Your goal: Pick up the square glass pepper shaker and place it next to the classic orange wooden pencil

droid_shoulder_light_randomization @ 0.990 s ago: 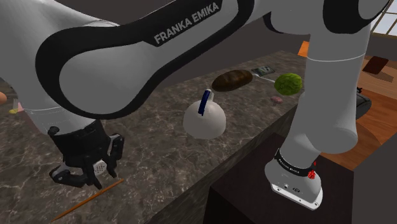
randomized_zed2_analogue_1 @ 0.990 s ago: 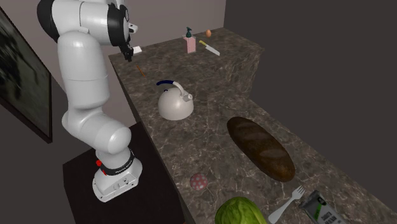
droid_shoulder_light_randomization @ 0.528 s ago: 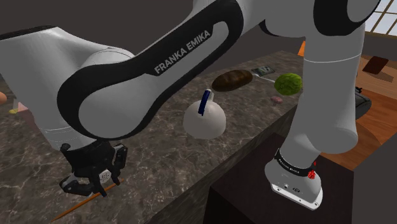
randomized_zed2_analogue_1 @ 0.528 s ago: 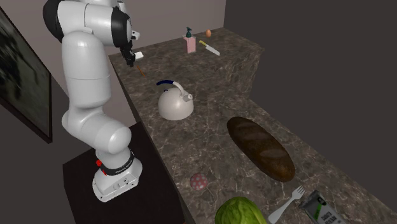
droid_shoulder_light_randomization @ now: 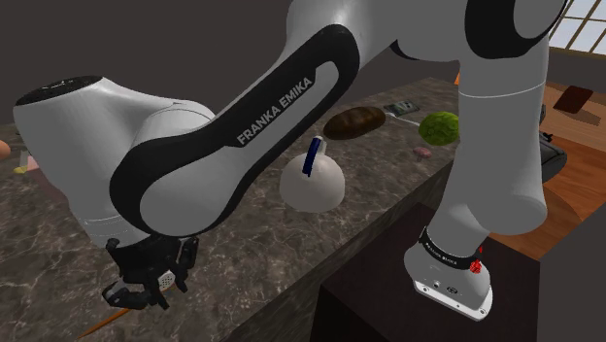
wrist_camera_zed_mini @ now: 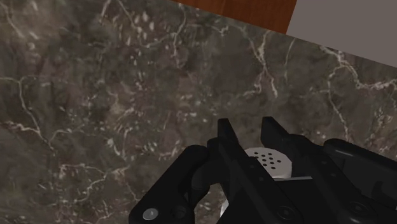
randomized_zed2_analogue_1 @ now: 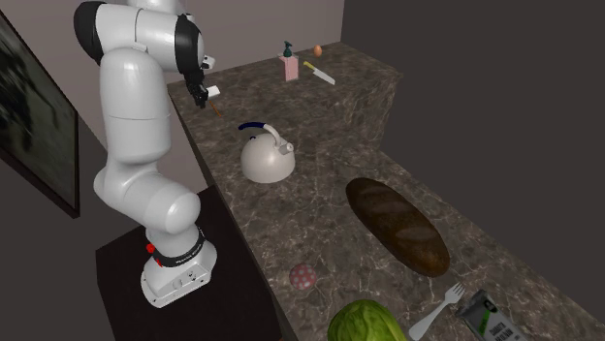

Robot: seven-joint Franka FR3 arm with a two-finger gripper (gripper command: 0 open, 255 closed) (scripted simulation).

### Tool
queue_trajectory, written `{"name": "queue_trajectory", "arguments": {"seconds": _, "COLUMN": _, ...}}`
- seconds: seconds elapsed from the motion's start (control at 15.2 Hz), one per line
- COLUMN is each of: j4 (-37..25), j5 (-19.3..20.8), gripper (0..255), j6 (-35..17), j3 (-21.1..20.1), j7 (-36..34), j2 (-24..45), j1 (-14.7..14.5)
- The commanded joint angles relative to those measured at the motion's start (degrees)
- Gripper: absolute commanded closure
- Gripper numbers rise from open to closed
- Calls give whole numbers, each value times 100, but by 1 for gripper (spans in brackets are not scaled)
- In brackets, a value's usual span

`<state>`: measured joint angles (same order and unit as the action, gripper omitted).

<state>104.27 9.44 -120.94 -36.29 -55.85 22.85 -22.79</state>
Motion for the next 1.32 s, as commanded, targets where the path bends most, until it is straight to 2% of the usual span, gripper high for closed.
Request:
{"name": "queue_trajectory", "arguments": {"seconds": 0.0, "j4": 8, "j5": 3, "gripper": 255, "j6": -11, "j3": 2, "j7": 0, "j2": 2, "j1": 0}}
{"name": "queue_trajectory", "arguments": {"seconds": 0.26, "j4": 8, "j5": 3, "gripper": 255, "j6": -11, "j3": 2, "j7": 0, "j2": 2, "j1": 0}}
{"name": "queue_trajectory", "arguments": {"seconds": 0.33, "j4": 8, "j5": 3, "gripper": 0, "j6": -11, "j3": 2, "j7": 0, "j2": 2, "j1": 0}}
{"name": "queue_trajectory", "arguments": {"seconds": 0.66, "j4": 8, "j5": 3, "gripper": 0, "j6": -11, "j3": 2, "j7": 0, "j2": 2, "j1": 0}}
{"name": "queue_trajectory", "arguments": {"seconds": 0.92, "j4": -383, "j5": -201, "gripper": 0, "j6": 618, "j3": -94, "j7": 132, "j2": -283, "j1": 95}}
{"name": "queue_trajectory", "arguments": {"seconds": 1.25, "j4": -383, "j5": -201, "gripper": 0, "j6": 618, "j3": -93, "j7": 133, "j2": -284, "j1": 94}}
